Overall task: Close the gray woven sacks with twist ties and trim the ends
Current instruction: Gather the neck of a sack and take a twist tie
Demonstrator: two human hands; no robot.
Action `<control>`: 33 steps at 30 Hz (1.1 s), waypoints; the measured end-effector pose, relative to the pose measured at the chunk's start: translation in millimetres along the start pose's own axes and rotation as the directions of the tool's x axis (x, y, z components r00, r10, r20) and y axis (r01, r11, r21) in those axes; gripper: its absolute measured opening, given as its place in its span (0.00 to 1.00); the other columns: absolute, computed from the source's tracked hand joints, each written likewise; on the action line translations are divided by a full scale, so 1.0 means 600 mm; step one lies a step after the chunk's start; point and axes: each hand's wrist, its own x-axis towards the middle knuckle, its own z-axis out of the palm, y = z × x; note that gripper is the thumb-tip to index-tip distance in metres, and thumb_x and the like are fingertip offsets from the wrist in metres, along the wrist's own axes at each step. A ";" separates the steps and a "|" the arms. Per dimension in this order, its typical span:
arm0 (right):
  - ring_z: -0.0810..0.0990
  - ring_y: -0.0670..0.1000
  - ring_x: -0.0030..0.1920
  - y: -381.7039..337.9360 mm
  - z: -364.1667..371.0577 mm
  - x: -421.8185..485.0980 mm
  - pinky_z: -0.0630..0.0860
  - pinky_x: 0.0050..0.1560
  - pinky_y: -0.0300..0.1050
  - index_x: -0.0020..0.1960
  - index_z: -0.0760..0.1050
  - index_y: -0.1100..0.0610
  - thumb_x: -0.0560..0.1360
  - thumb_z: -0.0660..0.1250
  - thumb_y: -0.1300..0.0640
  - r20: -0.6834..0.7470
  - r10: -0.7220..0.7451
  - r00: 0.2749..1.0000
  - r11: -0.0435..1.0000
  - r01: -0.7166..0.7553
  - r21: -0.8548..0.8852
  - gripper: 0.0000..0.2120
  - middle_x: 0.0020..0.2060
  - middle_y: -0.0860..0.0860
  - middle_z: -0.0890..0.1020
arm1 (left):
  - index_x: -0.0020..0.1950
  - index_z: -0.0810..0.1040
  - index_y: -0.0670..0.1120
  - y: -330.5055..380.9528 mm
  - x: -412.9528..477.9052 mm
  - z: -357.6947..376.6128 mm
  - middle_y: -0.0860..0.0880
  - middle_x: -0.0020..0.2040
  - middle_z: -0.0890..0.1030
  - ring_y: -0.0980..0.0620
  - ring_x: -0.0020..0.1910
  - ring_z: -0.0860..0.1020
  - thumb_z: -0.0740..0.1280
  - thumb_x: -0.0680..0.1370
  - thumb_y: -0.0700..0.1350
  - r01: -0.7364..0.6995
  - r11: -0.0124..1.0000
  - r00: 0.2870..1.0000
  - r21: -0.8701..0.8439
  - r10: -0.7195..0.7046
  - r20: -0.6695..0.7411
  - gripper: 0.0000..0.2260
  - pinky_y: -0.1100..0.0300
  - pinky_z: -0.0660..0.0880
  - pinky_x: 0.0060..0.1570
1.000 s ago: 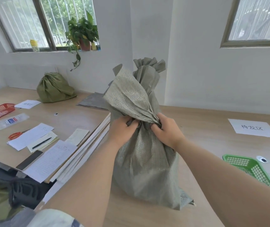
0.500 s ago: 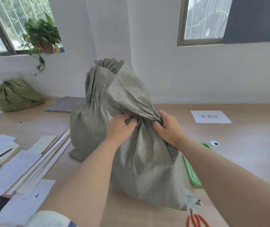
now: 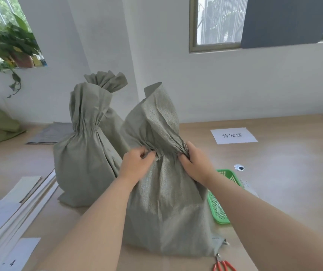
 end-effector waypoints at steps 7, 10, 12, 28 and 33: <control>0.77 0.57 0.43 0.008 0.031 0.023 0.73 0.43 0.51 0.50 0.73 0.59 0.80 0.63 0.57 -0.097 0.156 0.983 0.981 -0.143 0.131 0.05 0.40 0.57 0.80 | 0.42 0.82 0.48 -0.042 0.044 0.003 0.56 0.37 0.81 0.57 0.39 0.78 0.69 0.75 0.59 0.054 0.993 0.984 -0.108 -0.035 0.177 0.14 0.58 0.73 0.45; 0.78 0.59 0.46 0.000 0.038 0.029 0.75 0.46 0.52 0.50 0.74 0.59 0.78 0.63 0.56 -0.117 0.178 0.977 0.968 -0.152 0.200 0.06 0.42 0.58 0.80 | 0.52 0.80 0.62 -0.041 0.064 0.001 0.59 0.54 0.82 0.59 0.56 0.79 0.74 0.74 0.56 0.034 0.986 0.955 -0.164 0.016 0.296 0.08 0.68 0.71 0.51; 0.80 0.57 0.50 -0.004 0.040 0.034 0.77 0.52 0.53 0.51 0.77 0.56 0.77 0.64 0.56 -0.120 0.208 0.971 0.952 -0.172 0.254 0.06 0.45 0.56 0.83 | 0.54 0.79 0.62 -0.038 0.077 0.004 0.56 0.59 0.79 0.57 0.59 0.78 0.76 0.71 0.56 0.021 0.975 0.953 -0.221 0.048 0.300 0.13 0.67 0.70 0.52; 0.83 0.48 0.47 0.022 0.043 0.046 0.78 0.52 0.57 0.51 0.79 0.54 0.73 0.67 0.55 0.145 0.087 0.986 0.983 -0.109 0.145 0.07 0.44 0.48 0.85 | 0.55 0.81 0.53 0.021 0.047 0.086 0.66 0.44 0.80 0.80 0.44 0.75 0.77 0.75 0.44 0.016 0.900 0.994 -0.435 0.031 0.101 0.11 0.81 0.70 0.41; 0.82 0.51 0.56 0.017 0.030 0.042 0.78 0.61 0.55 0.67 0.69 0.48 0.68 0.69 0.54 0.200 0.187 0.962 0.820 -0.265 0.507 0.27 0.57 0.49 0.82 | 0.65 0.78 0.45 0.032 0.046 0.094 0.53 0.54 0.84 0.67 0.51 0.81 0.74 0.77 0.39 -0.005 0.910 1.000 -0.415 -0.003 -0.019 0.17 0.77 0.73 0.43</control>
